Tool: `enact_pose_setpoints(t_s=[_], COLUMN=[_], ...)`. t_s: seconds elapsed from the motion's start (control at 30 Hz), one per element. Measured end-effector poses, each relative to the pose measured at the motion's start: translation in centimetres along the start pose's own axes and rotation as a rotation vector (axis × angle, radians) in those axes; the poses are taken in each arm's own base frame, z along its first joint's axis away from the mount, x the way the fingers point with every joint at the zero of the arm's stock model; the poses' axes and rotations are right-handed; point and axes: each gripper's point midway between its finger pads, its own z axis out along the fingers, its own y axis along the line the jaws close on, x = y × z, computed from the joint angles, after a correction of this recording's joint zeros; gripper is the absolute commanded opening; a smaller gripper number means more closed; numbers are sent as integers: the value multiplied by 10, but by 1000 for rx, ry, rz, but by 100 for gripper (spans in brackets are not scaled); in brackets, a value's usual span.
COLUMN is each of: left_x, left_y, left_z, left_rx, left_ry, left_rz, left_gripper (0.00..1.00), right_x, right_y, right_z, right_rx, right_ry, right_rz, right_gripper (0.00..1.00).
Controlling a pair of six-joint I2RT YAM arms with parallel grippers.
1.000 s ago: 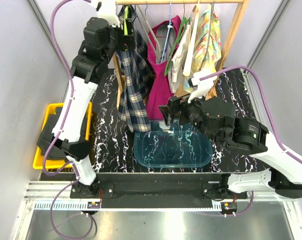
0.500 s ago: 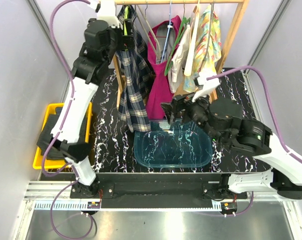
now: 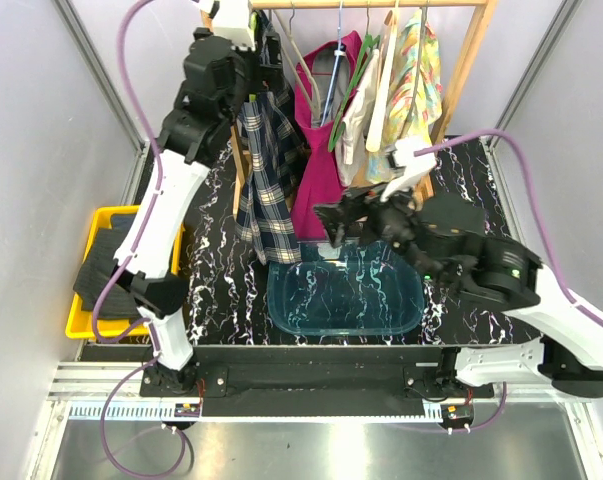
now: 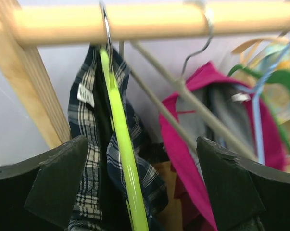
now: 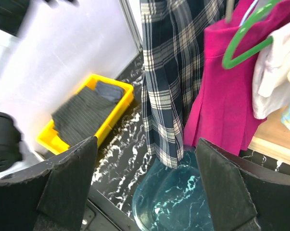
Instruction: Remove the skirt from the hanger
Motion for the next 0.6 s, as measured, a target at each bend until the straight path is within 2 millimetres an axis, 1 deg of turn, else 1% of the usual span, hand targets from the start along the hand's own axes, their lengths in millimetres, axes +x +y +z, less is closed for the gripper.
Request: enact_pose_setpoints(t_s=[0.1, 0.17, 0.2, 0.27, 0.3, 0.33, 0.4, 0.43, 0.5, 0.53, 0.6], left_x=[21, 29, 32, 33, 34, 34, 34, 34, 32, 32, 31], left_y=[3, 6, 8, 11, 12, 13, 14, 15, 18, 19, 22], left_z=[13, 18, 18, 19, 20, 20, 21, 21, 22, 22, 23], left_rx=[-33, -52, -60, -74, -80, -85, -92, -97, -108, -111, -124], left_ry=[43, 56, 62, 63, 62, 60, 57, 57, 50, 47, 40], left_rz=[18, 26, 30, 35, 37, 41, 45, 48, 53, 54, 59], left_gripper=[98, 94, 85, 74, 69, 59, 49, 38, 23, 9, 1], right_x=[-12, -16, -16, -14, -13, -12, -9, -8, -8, -9, -11], right_y=[-4, -5, -6, -7, -7, -7, -8, -8, -9, -9, -10], right_z=[-12, -17, -17, -18, -18, -18, -17, -17, -19, -20, -22], right_rx=[-11, -16, -16, -15, -14, -13, -11, -10, -10, -11, -12], right_ry=[-33, -44, -45, -43, -40, -38, -33, -32, -32, -33, -40], right_rz=[31, 44, 45, 45, 44, 43, 41, 40, 43, 44, 49], right_gripper=[89, 88, 88, 86, 84, 83, 80, 79, 76, 75, 74])
